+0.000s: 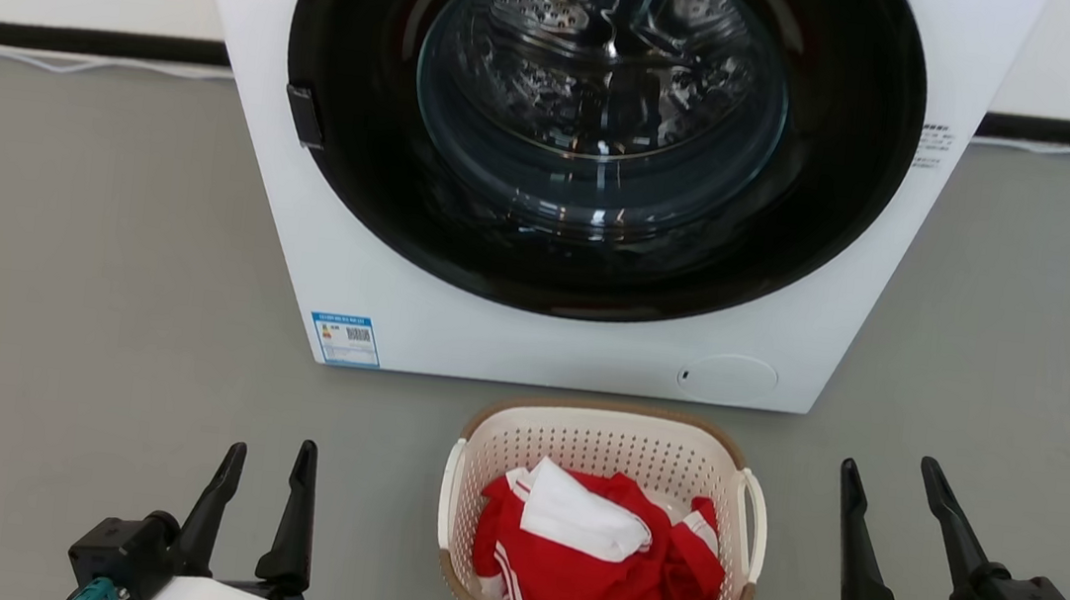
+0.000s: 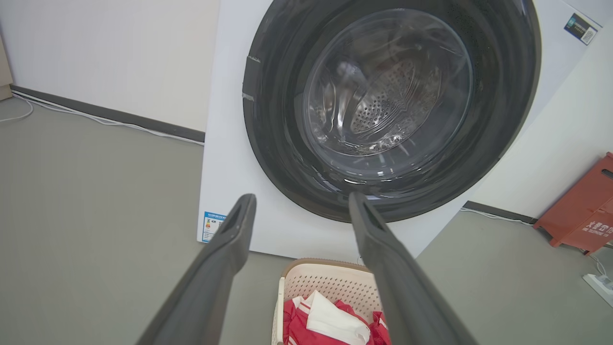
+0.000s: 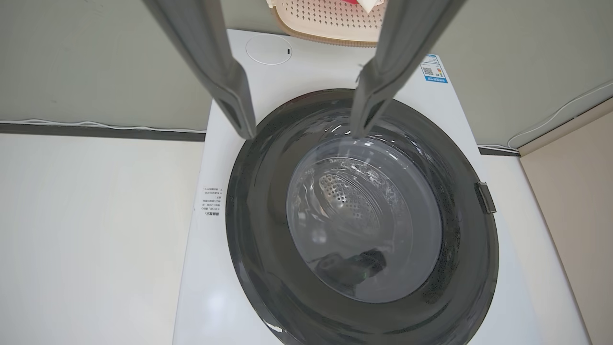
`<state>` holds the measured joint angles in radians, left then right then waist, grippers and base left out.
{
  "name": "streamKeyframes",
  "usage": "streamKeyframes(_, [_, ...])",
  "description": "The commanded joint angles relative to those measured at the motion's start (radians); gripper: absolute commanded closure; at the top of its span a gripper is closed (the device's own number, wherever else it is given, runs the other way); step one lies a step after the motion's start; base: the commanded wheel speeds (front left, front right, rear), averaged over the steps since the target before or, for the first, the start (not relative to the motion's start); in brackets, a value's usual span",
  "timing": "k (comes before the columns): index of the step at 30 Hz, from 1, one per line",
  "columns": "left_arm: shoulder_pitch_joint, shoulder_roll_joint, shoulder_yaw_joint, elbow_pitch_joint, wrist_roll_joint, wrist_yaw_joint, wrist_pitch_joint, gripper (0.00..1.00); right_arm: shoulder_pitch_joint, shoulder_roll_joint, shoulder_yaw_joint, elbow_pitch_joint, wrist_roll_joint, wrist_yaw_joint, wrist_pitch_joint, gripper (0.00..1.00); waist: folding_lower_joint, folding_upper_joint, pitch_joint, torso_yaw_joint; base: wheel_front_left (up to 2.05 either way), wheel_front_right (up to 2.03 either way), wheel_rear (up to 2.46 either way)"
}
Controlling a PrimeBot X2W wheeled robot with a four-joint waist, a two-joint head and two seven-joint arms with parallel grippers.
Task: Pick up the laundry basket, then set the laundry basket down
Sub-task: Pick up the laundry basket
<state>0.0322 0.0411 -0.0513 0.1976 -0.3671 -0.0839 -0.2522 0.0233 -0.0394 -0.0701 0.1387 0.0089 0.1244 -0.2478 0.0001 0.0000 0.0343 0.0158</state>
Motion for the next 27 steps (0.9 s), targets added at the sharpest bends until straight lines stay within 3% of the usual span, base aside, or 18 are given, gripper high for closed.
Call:
streamKeyframes(1, [-0.043, 0.009, 0.026, -0.021, 0.004, 0.0, -0.01, 0.0, -0.03, -0.011, 0.017, -0.02, -0.001, 0.006, -0.014, 0.0, -0.0001, 0.0, 0.013, 0.001, 0.0, 0.0, 0.0])
streamKeyframes(27, [-0.23, 0.009, -0.012, 0.073, 0.03, -0.002, -0.01, 0.0, -0.215, -0.011, -0.021, 0.089, -0.006, 0.006, -0.014, 0.0, -0.0001, 0.0, 0.233, -0.012, 0.0, 0.0, 0.0])
